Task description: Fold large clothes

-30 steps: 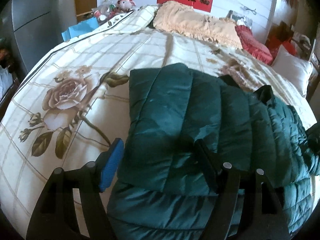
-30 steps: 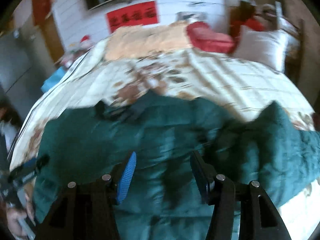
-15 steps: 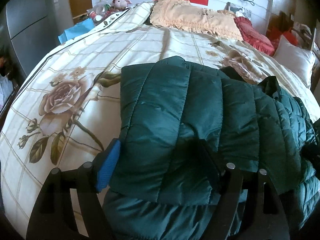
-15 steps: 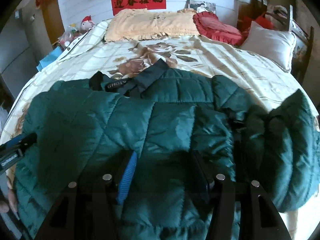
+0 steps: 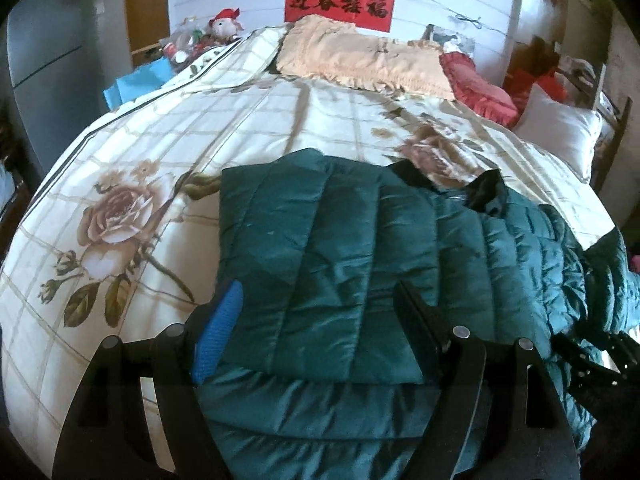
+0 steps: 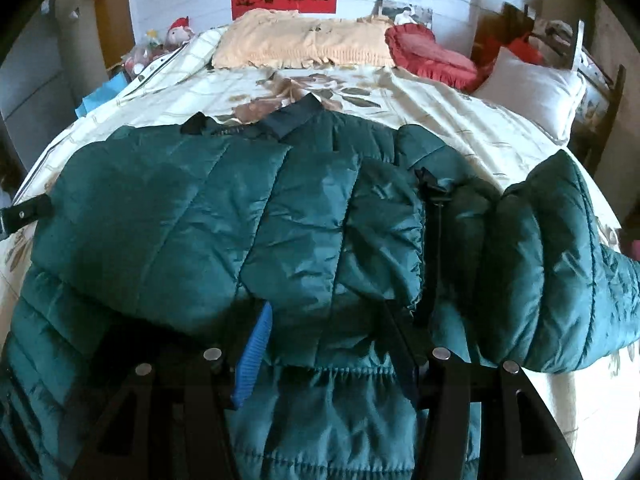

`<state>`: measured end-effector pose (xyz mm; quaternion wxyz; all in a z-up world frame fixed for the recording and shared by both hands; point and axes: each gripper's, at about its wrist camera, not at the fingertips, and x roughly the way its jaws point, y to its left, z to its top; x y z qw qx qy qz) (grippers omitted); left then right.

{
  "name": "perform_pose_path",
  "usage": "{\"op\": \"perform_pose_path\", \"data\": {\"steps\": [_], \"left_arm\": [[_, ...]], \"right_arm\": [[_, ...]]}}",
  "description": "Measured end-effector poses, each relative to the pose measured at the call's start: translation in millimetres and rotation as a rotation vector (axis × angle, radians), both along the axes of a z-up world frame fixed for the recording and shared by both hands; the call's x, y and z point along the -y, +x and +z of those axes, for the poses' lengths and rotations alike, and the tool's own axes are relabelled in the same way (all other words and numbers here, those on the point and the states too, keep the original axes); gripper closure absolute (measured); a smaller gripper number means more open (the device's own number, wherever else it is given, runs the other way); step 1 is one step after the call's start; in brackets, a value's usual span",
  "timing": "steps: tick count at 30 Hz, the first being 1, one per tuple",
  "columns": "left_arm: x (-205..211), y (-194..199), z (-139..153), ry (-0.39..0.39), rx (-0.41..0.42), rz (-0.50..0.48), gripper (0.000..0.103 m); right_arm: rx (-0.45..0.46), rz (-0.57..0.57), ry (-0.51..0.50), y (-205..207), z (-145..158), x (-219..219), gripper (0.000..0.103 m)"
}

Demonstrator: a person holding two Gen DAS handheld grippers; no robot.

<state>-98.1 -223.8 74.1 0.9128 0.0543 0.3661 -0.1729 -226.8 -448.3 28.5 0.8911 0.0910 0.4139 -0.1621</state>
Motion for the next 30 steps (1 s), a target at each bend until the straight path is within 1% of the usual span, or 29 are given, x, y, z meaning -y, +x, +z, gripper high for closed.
{"op": "perform_pose_path", "data": {"steps": [2, 4, 6, 8, 11, 13, 15, 19, 24, 26, 29, 30], "left_arm": [[6, 1, -1, -0.001, -0.01, -0.011, 0.025], [12, 3, -5, 0.004, -0.017, -0.012, 0.025], [19, 6, -12, 0.013, -0.04, -0.013, 0.025], [25, 11, -22, 0.023, -0.072, -0.01, 0.025], [31, 13, -34, 0.05, -0.079, -0.006, 0.025], [34, 13, -37, 0.062, -0.076, -0.01, 0.024], [34, 13, -38, 0.067, -0.072, -0.009, 0.024], [32, 11, -38, 0.074, -0.069, -0.015, 0.024], [30, 7, -34, 0.065, -0.079, -0.012, 0.024], [29, 3, -34, 0.065, -0.077, -0.013, 0.024], [29, -5, -32, 0.072, -0.077, -0.015, 0.024], [28, -7, -31, 0.07, -0.081, -0.018, 0.024]], "right_arm": [[0.013, 0.001, 0.017, -6, 8, 0, 0.049], [0.048, 0.001, 0.031, -12, 18, 1, 0.049], [0.08, 0.001, 0.024, -16, 26, 0, 0.049], [0.088, -0.003, 0.014, -12, 29, 1, 0.049], [0.064, -0.018, 0.007, 1, 21, 7, 0.049], [0.017, -0.041, -0.007, 13, 6, 13, 0.049], [0.001, -0.051, 0.011, 19, -6, 19, 0.049], [0.005, -0.056, 0.009, 13, 3, 17, 0.049], [0.051, -0.045, 0.005, -5, 22, 10, 0.049], [0.042, -0.043, -0.002, -6, 18, 7, 0.049], [-0.021, -0.037, -0.01, 3, -2, 7, 0.049], [-0.02, -0.036, -0.007, 3, -3, 8, 0.049]]}}
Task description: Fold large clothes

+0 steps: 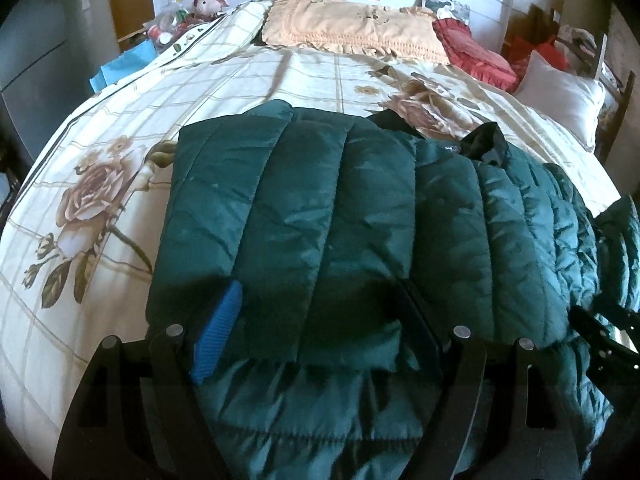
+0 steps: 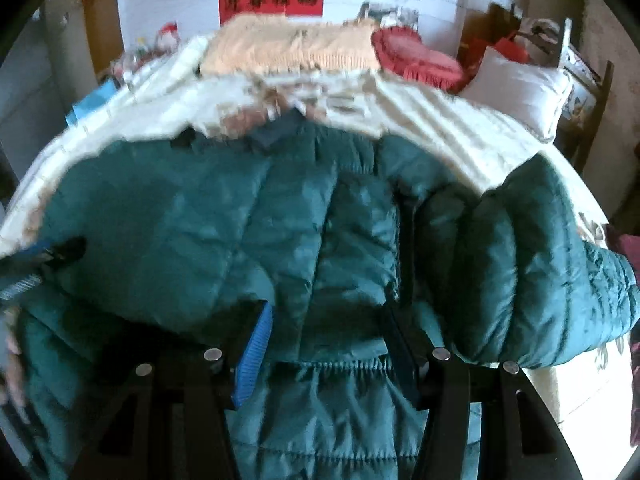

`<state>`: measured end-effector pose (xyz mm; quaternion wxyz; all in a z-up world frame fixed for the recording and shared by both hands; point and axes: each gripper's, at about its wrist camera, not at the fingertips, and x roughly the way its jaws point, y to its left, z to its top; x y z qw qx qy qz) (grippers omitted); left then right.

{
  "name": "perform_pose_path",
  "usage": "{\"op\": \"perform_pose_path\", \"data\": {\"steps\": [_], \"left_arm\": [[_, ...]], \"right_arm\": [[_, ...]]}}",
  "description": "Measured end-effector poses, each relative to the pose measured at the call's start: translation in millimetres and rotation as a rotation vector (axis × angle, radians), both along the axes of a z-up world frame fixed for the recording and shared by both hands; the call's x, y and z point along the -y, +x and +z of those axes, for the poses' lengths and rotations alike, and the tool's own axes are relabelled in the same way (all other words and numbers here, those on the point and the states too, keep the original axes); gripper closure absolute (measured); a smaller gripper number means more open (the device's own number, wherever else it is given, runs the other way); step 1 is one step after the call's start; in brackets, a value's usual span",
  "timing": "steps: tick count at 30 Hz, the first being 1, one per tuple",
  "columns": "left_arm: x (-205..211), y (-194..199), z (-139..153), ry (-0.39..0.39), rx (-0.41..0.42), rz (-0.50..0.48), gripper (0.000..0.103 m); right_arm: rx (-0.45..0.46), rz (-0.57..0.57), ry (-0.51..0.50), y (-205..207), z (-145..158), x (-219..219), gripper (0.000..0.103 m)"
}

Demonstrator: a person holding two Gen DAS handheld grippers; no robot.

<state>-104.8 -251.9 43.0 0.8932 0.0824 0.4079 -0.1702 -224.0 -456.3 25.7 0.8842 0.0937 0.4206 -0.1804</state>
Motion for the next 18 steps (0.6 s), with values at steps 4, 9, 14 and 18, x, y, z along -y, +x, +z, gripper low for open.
{"op": "perform_pose_path", "data": {"steps": [4, 9, 14, 18], "left_arm": [[-1, -14, 7, -0.028, -0.003, -0.012, 0.024], [6, -32, 15, -0.049, 0.016, -0.045, 0.024], [13, -37, 11, -0.037, 0.007, -0.057, 0.024], [13, -37, 8, -0.035, -0.001, -0.046, 0.024]], "right_arm": [[0.056, -0.005, 0.062, -19, 18, 5, 0.048], [0.135, -0.012, 0.085, -55, 42, 9, 0.035], [0.193, -0.089, 0.129, -100, 56, 38, 0.035], [0.226, -0.176, 0.117, -133, 62, 72, 0.035]]}}
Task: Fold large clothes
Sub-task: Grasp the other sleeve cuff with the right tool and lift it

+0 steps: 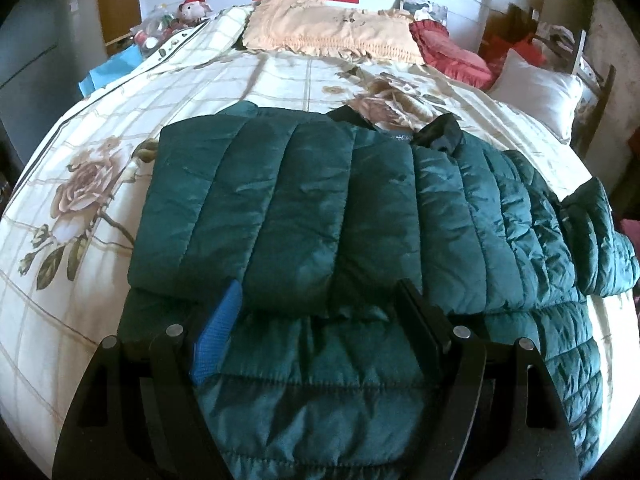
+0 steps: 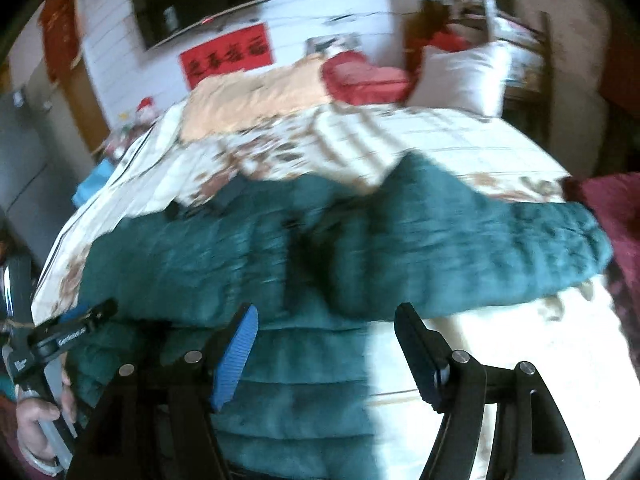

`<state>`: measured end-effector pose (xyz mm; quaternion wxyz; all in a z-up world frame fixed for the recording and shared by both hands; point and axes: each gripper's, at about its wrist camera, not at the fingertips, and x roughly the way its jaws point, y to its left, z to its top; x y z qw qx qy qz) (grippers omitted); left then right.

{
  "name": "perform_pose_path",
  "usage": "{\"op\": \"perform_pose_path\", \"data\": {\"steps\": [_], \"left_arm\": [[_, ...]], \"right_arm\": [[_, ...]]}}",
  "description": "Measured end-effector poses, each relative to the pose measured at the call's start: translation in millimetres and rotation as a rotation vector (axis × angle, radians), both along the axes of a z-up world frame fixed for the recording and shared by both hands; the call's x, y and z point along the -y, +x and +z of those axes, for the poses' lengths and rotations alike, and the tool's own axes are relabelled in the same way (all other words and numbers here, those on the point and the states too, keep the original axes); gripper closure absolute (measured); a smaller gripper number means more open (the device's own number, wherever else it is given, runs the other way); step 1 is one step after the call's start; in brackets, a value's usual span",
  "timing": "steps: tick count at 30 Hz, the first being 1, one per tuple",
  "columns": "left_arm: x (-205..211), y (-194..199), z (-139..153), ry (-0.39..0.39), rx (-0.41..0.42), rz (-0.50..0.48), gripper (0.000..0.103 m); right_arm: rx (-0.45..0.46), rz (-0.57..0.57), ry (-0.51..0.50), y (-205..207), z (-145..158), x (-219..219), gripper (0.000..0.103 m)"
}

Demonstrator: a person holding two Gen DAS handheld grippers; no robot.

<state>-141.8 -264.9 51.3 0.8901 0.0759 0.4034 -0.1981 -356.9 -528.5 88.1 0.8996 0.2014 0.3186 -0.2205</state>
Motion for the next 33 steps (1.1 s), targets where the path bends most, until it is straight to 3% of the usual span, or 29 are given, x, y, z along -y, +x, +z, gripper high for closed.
{"op": "perform_pose_path", "data": {"steps": [6, 11, 15, 28, 30, 31, 33], "left_arm": [[-1, -1, -3, -0.004, -0.001, 0.003, 0.024], [-2, -3, -3, -0.01, 0.002, 0.002, 0.024], [-5, -6, 0, -0.023, 0.009, 0.0, 0.024], [-11, -10, 2, -0.022, 0.003, 0.001, 0.024], [-13, -9, 2, -0.014, 0.01, 0.012, 0.024], [-14, -9, 2, -0.012, 0.012, 0.016, 0.024], [-16, -7, 0, -0.013, 0.008, 0.023, 0.024]], "right_arm": [[-0.039, -0.213, -0.002, -37, -14, 77, 0.034], [-0.107, -0.392, 0.063, -58, -48, 153, 0.033], [-0.108, -0.536, 0.116, -77, -67, 208, 0.033], [-0.06, -0.705, 0.171, -85, -91, 281, 0.028], [-0.05, -0.704, 0.164, -84, -90, 285, 0.036], [-0.049, -0.697, 0.161, -83, -89, 285, 0.055], [-0.038, -0.685, 0.158, -84, -86, 286, 0.068]]}}
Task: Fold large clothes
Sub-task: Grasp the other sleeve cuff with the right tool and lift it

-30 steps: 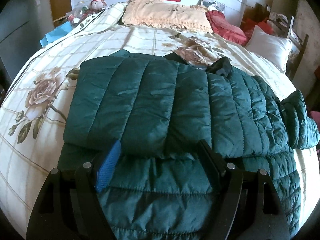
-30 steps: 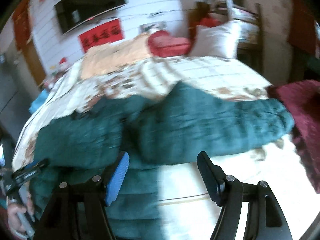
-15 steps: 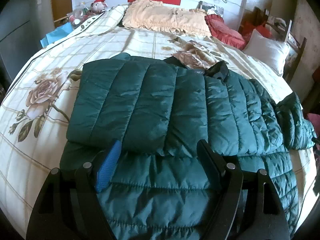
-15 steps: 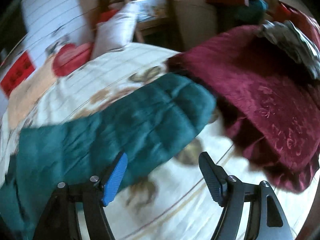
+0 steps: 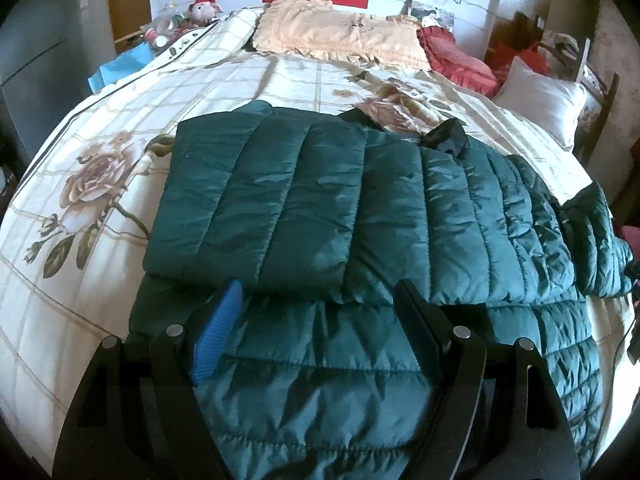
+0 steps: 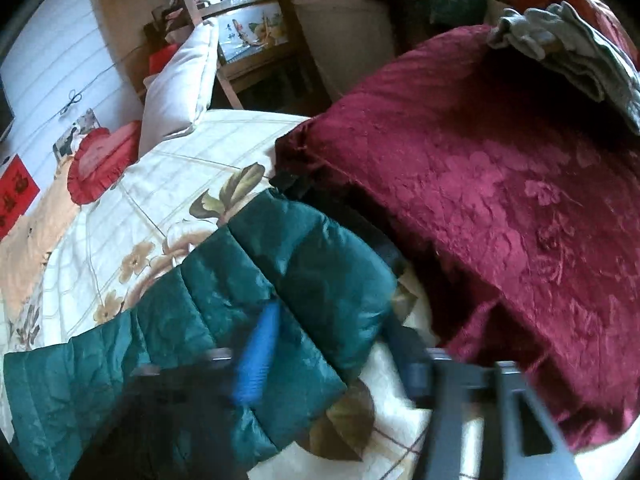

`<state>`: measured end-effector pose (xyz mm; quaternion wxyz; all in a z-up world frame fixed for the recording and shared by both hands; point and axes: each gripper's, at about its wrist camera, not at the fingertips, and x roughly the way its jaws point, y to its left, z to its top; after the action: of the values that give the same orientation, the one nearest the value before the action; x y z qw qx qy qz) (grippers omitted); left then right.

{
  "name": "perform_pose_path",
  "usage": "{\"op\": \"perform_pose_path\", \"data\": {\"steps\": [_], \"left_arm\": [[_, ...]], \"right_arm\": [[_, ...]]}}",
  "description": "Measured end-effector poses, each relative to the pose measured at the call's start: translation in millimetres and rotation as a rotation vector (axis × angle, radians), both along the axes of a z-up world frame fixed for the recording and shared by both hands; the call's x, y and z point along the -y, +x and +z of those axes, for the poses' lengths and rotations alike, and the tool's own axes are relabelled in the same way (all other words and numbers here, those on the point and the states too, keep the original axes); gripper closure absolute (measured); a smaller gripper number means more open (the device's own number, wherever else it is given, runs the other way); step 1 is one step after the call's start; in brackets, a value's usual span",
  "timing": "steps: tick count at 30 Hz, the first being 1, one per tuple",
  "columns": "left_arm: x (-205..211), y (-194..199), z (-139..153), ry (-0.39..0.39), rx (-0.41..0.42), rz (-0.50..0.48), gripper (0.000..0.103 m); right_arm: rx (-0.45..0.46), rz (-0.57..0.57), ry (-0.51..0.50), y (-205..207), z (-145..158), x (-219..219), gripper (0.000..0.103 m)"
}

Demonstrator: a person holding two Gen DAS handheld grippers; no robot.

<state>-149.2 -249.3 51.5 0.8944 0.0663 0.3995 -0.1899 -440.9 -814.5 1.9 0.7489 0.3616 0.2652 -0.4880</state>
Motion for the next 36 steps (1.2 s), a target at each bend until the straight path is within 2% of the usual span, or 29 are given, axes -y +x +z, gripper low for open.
{"op": "perform_pose_path", "data": {"steps": [2, 5, 11, 15, 22, 31, 36], "left_arm": [[-1, 2, -1, -0.001, -0.007, 0.002, 0.024], [-1, 2, -2, -0.002, -0.007, 0.002, 0.024], [-3, 0, 0, -0.023, -0.005, 0.006, 0.024], [-4, -3, 3, -0.023, 0.004, -0.001, 0.024], [-16, -9, 6, -0.033, 0.012, 0.005, 0.024], [-32, -9, -2, -0.056, -0.017, 0.027, 0.024], [-38, -8, -2, -0.077, -0.024, 0.035, 0.024]], "right_arm": [[0.011, 0.007, -0.021, -2, 7, -2, 0.087], [0.052, 0.039, -0.059, -7, 25, -11, 0.091], [0.12, 0.15, -0.175, -6, 80, -43, 0.092], [0.138, 0.203, -0.218, 1, 103, -62, 0.092], [0.182, 0.278, -0.222, 12, 121, -84, 0.092], [0.286, 0.474, -0.189, 36, 142, -124, 0.093], [0.302, 0.581, -0.178, 61, 151, -153, 0.093]]}}
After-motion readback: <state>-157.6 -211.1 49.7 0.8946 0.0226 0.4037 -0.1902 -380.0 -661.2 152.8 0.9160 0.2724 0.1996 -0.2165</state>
